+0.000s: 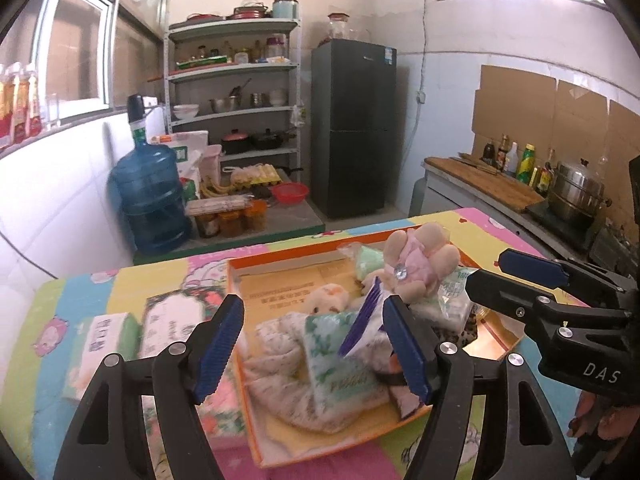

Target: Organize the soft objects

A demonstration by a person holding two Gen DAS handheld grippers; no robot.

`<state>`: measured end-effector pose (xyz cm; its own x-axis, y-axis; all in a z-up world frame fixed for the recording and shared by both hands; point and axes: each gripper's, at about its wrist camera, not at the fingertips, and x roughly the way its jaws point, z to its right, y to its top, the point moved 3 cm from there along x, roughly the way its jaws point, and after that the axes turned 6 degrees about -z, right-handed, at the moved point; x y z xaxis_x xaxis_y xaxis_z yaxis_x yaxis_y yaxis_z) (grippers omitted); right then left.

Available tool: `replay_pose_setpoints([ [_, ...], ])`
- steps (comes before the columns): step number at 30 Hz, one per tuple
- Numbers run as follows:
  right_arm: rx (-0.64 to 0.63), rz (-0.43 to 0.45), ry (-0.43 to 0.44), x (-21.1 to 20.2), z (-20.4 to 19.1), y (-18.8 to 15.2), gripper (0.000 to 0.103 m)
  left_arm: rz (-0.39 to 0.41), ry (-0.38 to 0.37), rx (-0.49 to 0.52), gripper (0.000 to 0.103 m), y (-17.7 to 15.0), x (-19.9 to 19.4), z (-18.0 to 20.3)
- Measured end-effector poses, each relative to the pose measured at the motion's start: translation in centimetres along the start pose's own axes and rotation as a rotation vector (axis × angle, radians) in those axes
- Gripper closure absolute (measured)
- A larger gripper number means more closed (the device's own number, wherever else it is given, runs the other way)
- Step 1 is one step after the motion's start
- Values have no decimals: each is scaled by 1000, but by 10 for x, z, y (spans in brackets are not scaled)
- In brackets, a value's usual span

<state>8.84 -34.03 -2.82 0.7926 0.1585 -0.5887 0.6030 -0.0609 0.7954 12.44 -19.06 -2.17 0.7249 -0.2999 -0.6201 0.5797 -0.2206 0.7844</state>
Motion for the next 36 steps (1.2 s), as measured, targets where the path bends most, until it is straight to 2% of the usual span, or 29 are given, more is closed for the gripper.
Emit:
replay_pose_setpoints([
  [12, -24, 51, -10, -30, -63, -17, 47, 20, 99, -74, 29, -37, -68, -45],
  [18, -34, 51, -15, -40, -98, -29, 47, 31, 172, -115, 29, -60, -100, -68],
  [25, -49, 49, -16, -52, -133, -46, 47, 46, 218, -148, 29, -81, -132, -79],
  [28, -51, 55, -35, -60, -143, -52, 47, 54, 232, -164, 29, -86, -143, -83],
  [32, -40, 59, -58, -69, -149, -56, 47, 57, 217, -196, 29, -92, -154, -85],
  [36, -34, 58, -78, -75, -151, -58, 47, 62, 243, -200, 29, -95, -162, -85],
])
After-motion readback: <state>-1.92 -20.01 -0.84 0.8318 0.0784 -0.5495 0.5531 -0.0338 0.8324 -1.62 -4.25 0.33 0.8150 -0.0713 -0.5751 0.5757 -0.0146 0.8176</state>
